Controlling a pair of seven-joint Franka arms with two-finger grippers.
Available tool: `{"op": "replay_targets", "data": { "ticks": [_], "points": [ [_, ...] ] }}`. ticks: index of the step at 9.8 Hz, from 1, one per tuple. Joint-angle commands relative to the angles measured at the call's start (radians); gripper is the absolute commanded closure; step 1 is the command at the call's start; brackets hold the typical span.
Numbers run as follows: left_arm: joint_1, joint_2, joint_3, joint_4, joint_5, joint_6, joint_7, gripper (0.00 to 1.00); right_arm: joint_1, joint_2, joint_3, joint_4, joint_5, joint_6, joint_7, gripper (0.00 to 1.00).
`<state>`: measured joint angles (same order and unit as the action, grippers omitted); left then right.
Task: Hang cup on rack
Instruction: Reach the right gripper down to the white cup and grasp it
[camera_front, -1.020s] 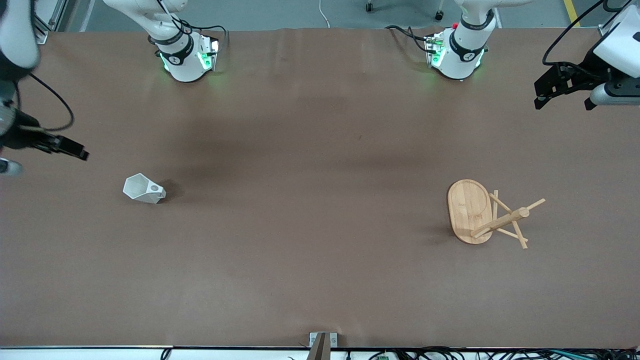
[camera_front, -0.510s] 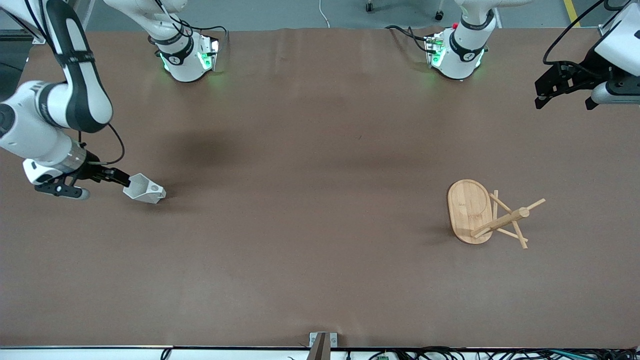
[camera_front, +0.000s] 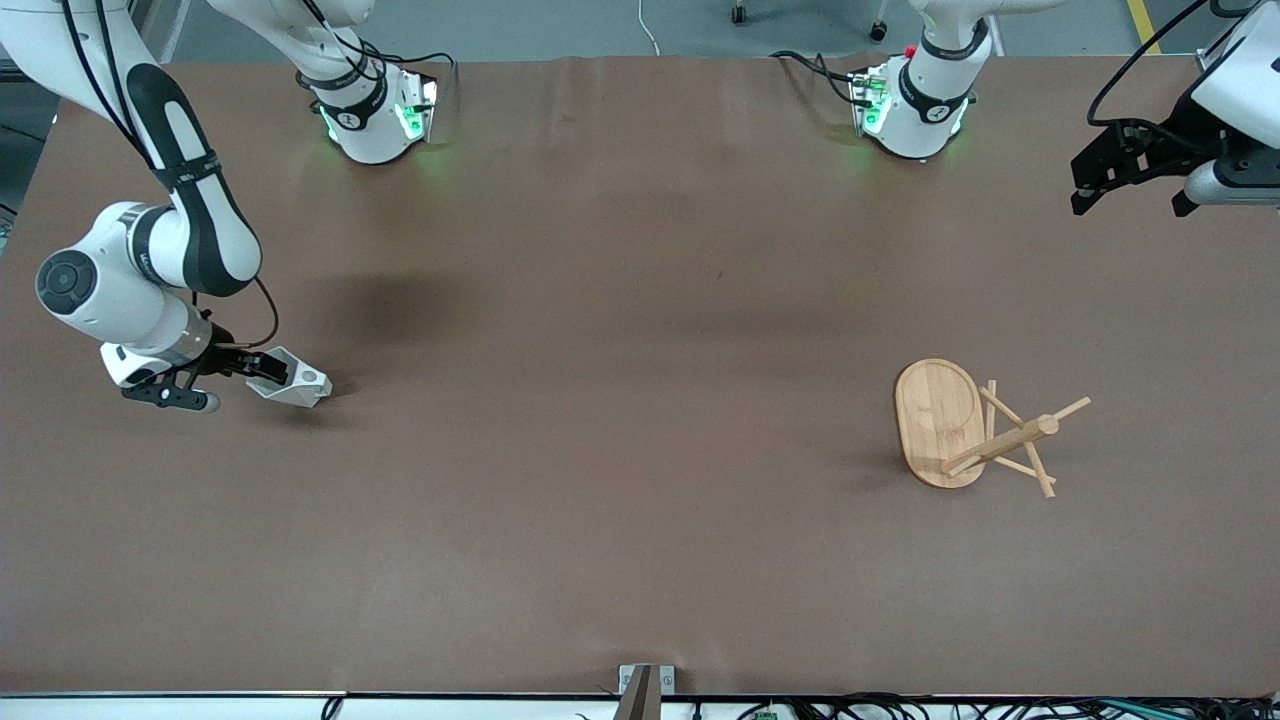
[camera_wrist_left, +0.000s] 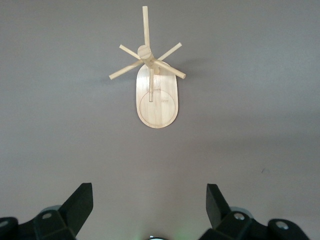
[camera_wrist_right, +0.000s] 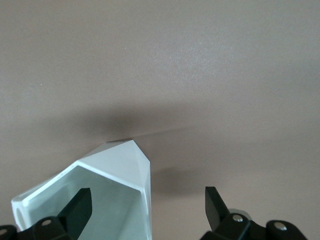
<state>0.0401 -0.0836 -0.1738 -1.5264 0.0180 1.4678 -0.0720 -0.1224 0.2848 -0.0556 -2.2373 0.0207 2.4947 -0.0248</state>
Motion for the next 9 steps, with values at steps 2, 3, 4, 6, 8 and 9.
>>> {"op": "replay_targets", "data": {
  "ticks": [2, 3, 4, 6, 8, 9],
  "points": [
    [0.007, 0.005, -0.007, -0.012, -0.013, -0.024, 0.014, 0.00, -0.011, 0.003, 0.010, -0.010, -0.004, 0.010, -0.009, 0.31],
    [0.007, 0.005, -0.007, -0.012, -0.013, -0.024, 0.014, 0.00, -0.010, 0.005, 0.010, -0.010, -0.004, 0.010, -0.007, 0.52],
    [0.007, 0.004, -0.007, -0.012, -0.013, -0.024, 0.014, 0.00, -0.011, 0.007, 0.010, -0.008, -0.004, 0.012, -0.007, 0.69],
    [0.006, 0.002, -0.007, -0.011, -0.012, -0.024, 0.014, 0.00, -0.016, 0.007, 0.011, -0.005, 0.013, 0.013, -0.006, 0.99],
    [0.006, 0.002, -0.010, -0.008, -0.012, -0.024, 0.012, 0.00, -0.013, 0.005, 0.010, 0.011, 0.024, -0.003, -0.009, 1.00],
    [0.004, 0.002, -0.012, -0.008, -0.013, -0.023, 0.012, 0.00, -0.011, -0.003, 0.010, 0.031, 0.024, -0.046, -0.009, 1.00]
  ]
}}
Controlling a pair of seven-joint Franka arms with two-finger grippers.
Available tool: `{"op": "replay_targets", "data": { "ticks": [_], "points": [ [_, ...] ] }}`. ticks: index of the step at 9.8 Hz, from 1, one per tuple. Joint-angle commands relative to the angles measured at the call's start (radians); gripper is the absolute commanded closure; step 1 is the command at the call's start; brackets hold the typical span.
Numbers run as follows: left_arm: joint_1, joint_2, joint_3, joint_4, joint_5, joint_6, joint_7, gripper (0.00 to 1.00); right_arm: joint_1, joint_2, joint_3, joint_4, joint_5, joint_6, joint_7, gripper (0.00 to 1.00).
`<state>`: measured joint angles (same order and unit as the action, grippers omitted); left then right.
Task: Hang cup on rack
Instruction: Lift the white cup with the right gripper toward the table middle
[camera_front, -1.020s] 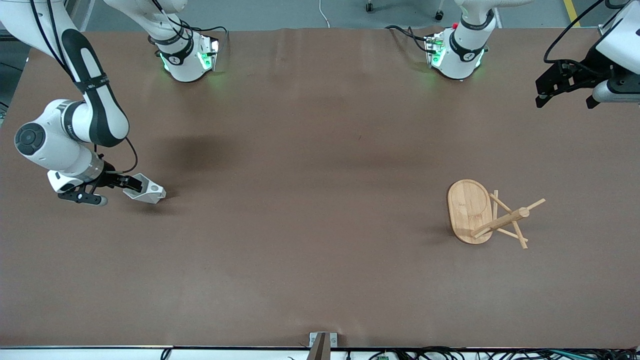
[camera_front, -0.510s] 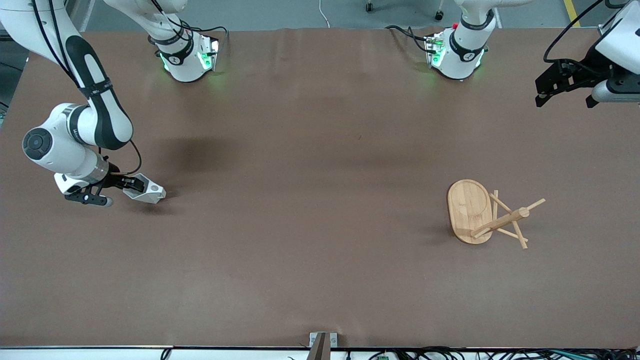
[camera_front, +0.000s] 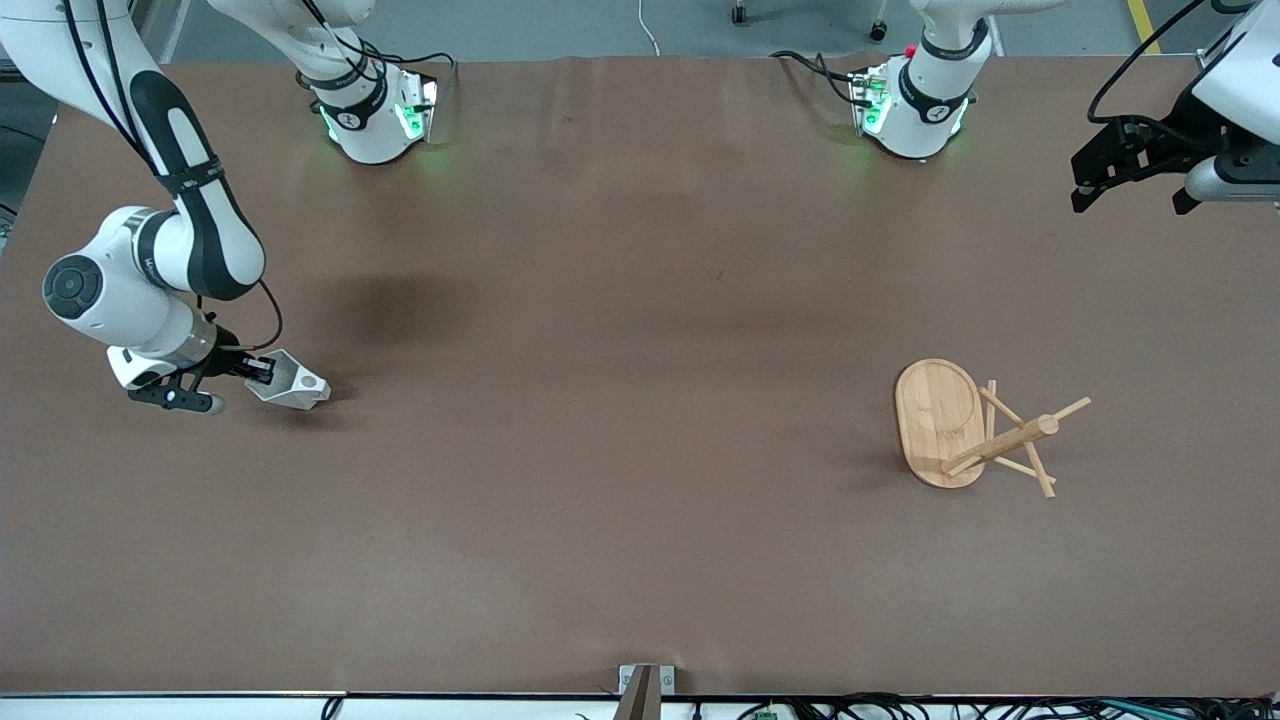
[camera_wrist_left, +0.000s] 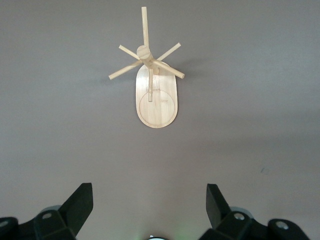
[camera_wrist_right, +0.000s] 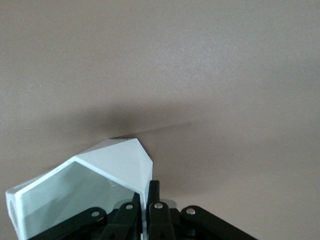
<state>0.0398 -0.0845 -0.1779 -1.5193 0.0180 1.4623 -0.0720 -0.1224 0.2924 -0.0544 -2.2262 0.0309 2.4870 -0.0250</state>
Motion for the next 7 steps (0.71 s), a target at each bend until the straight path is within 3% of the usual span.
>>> {"op": "replay_targets", "data": {
  "ticks": [1, 2, 5, 6, 7],
  "points": [
    [0.005, 0.003, -0.008, -0.015, -0.012, -0.016, 0.011, 0.00, -0.006, -0.027, 0.008, 0.064, 0.014, -0.133, -0.012, 1.00],
    [0.003, 0.003, -0.008, -0.015, -0.012, -0.014, 0.011, 0.00, 0.003, -0.057, 0.011, 0.133, 0.014, -0.248, -0.012, 0.99],
    [0.003, 0.003, -0.025, -0.013, -0.012, -0.014, 0.011, 0.00, 0.093, -0.064, 0.025, 0.492, 0.018, -0.664, 0.100, 0.98],
    [0.003, 0.003, -0.044, -0.010, -0.010, -0.014, 0.011, 0.00, 0.105, -0.067, 0.063, 0.503, 0.039, -0.684, 0.102, 0.97],
    [0.003, 0.003, -0.070, 0.008, -0.010, -0.014, 0.011, 0.00, 0.103, -0.084, 0.111, 0.502, 0.131, -0.727, 0.100, 0.98]
  ]
}}
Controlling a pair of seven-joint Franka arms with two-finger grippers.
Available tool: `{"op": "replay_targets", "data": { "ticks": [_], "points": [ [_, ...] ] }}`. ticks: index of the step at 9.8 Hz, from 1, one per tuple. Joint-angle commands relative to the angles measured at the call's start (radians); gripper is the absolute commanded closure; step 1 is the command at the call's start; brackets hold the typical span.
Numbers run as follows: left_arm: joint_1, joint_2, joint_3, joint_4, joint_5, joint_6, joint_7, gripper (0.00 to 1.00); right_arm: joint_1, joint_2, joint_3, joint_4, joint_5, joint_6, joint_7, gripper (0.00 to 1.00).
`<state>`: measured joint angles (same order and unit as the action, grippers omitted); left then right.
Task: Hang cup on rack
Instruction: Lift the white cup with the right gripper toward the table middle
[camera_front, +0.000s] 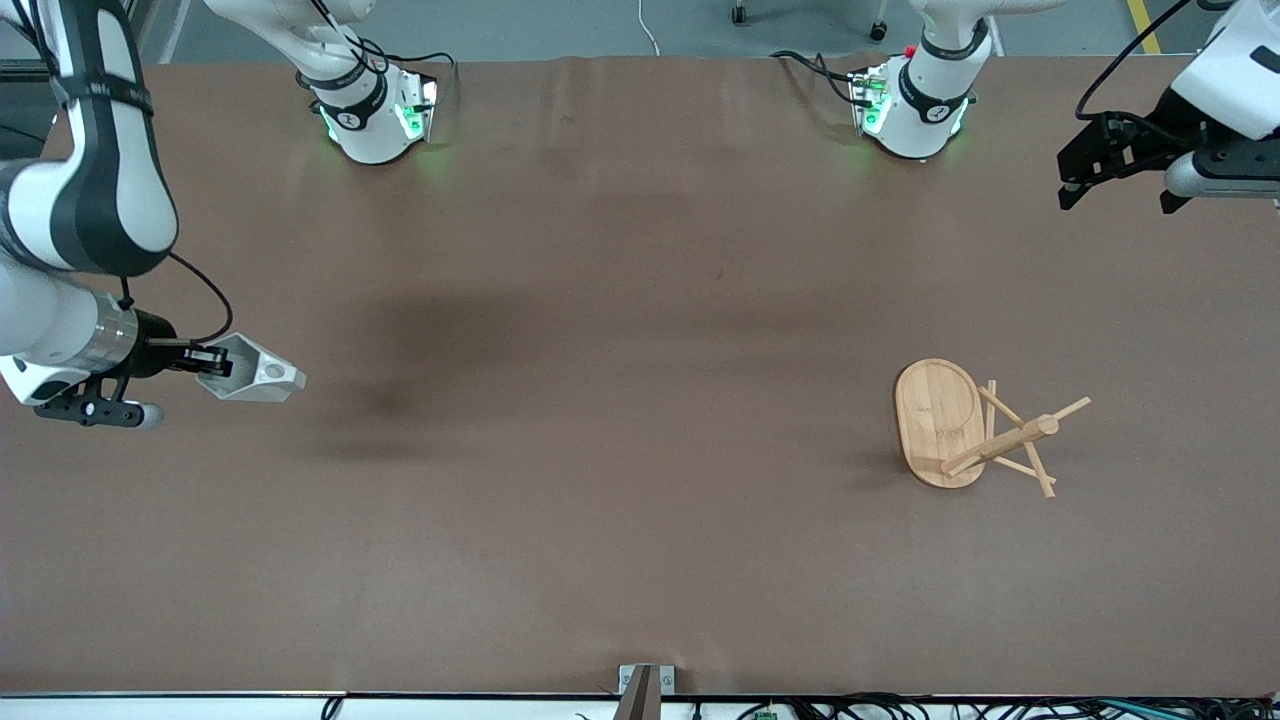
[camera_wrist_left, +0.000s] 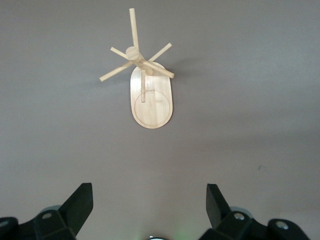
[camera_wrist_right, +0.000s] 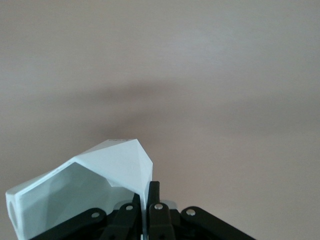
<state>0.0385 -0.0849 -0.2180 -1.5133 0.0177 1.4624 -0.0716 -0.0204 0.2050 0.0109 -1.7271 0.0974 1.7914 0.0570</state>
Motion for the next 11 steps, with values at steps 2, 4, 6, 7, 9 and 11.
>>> {"op": "replay_targets", "data": {
  "ticks": [2, 4, 6, 7, 9, 11],
  "points": [
    [0.003, 0.007, -0.105, 0.011, -0.012, -0.014, 0.012, 0.00, 0.005, 0.004, 0.067, -0.020, 0.413, -0.088, -0.002, 0.98],
    [0.003, 0.014, -0.193, 0.024, -0.094, -0.014, 0.044, 0.00, 0.008, 0.004, 0.122, -0.049, 0.701, -0.083, -0.023, 0.98],
    [-0.011, 0.056, -0.266, 0.024, -0.200, 0.047, 0.140, 0.00, 0.007, -0.012, 0.207, -0.099, 0.876, -0.019, -0.023, 0.98],
    [-0.014, 0.076, -0.320, 0.024, -0.226, 0.096, 0.147, 0.00, 0.008, -0.013, 0.253, -0.115, 0.939, 0.024, -0.025, 0.98],
    [-0.014, 0.149, -0.433, 0.025, -0.236, 0.238, 0.244, 0.00, 0.007, -0.013, 0.375, -0.153, 1.077, 0.179, -0.076, 1.00],
    [-0.015, 0.300, -0.512, 0.083, -0.234, 0.352, 0.404, 0.00, 0.014, -0.015, 0.405, -0.218, 1.214, 0.192, -0.280, 1.00]
  ]
}}
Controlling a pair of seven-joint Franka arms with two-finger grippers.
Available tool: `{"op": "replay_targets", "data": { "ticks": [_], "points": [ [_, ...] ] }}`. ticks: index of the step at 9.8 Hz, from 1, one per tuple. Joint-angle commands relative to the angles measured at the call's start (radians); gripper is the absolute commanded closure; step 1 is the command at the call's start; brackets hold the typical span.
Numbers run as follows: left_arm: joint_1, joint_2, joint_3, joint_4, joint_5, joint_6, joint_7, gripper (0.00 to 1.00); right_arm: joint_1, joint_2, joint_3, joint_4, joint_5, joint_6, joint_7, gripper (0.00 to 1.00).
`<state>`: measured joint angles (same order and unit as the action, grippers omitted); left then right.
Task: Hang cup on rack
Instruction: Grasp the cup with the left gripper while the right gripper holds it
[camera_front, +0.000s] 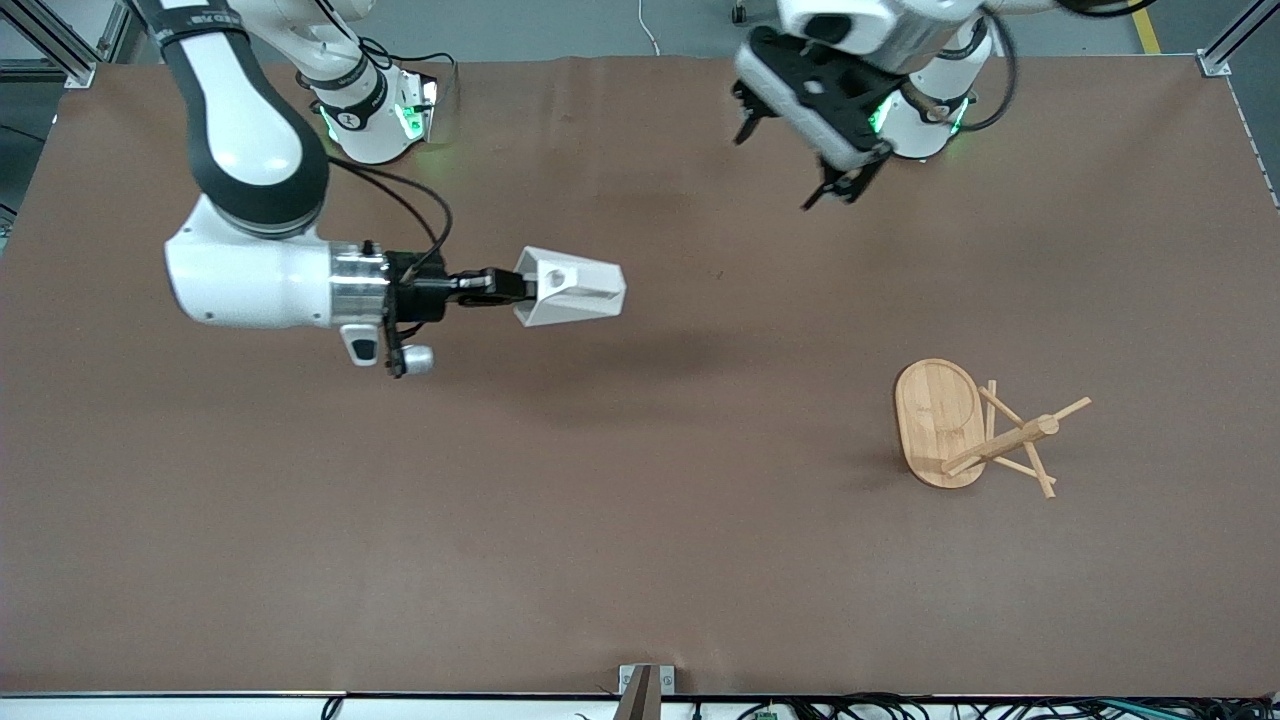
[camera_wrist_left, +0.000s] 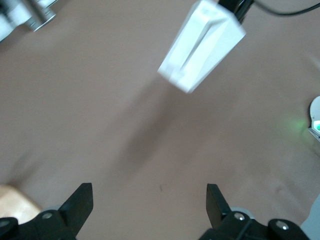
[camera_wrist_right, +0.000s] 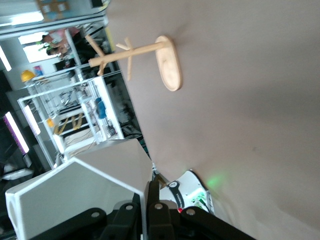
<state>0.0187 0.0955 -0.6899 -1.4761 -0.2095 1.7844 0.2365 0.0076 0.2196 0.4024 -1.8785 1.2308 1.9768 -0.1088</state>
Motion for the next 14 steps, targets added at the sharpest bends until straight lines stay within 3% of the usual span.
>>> {"op": "replay_targets", "data": {
  "ticks": [1, 5, 14],
  "points": [
    [0.006, 0.195, -0.074, 0.089, -0.007, 0.044, 0.181, 0.00, -0.012, -0.029, 0.024, -0.097, 0.128, 0.007, -0.199, 1.00],
    [-0.026, 0.242, -0.089, 0.089, 0.013, 0.065, 0.348, 0.00, 0.014, -0.029, 0.068, -0.125, 0.278, 0.023, -0.296, 1.00],
    [-0.106, 0.291, -0.088, 0.047, 0.177, 0.076, 0.333, 0.00, 0.029, -0.028, 0.084, -0.134, 0.326, 0.037, -0.345, 1.00]
  ]
}}
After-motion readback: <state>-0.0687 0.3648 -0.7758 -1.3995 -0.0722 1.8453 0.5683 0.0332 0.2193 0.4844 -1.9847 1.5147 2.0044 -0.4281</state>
